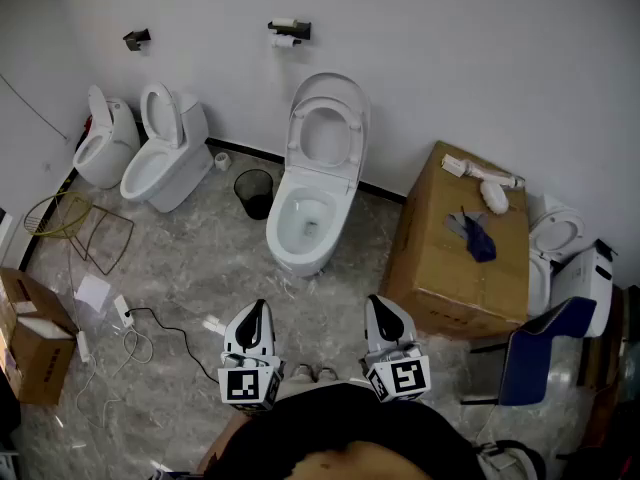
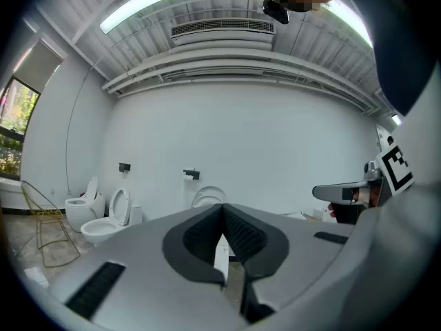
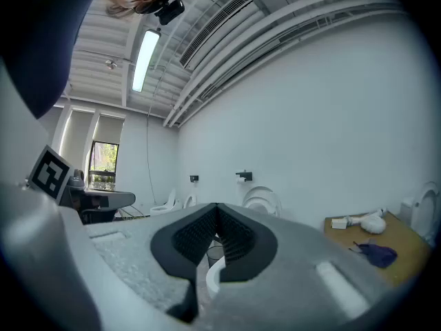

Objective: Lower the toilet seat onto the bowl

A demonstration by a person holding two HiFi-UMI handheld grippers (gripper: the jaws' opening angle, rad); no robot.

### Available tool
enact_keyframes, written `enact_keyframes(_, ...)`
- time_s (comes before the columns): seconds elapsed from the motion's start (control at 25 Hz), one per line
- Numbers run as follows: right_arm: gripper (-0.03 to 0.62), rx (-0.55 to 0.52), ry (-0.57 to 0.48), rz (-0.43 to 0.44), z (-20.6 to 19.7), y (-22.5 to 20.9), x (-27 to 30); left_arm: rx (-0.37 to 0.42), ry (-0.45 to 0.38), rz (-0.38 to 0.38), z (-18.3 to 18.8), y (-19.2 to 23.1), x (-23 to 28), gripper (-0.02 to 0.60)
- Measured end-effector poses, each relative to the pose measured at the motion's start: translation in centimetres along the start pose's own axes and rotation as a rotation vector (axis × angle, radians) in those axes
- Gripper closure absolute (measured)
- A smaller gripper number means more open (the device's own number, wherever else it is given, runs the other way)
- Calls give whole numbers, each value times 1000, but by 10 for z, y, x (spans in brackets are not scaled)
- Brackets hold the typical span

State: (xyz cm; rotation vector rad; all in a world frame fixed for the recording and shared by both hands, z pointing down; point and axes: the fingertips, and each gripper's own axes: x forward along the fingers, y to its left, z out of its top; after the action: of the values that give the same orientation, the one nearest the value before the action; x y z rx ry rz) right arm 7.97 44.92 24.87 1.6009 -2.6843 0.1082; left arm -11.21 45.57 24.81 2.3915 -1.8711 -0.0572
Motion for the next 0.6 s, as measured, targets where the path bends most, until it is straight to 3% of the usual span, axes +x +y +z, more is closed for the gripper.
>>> enact_keyframes(0.6, 589, -13, 1, -40, -1, -6, -1, -13, 2, -18, 2, -5, 1, 578)
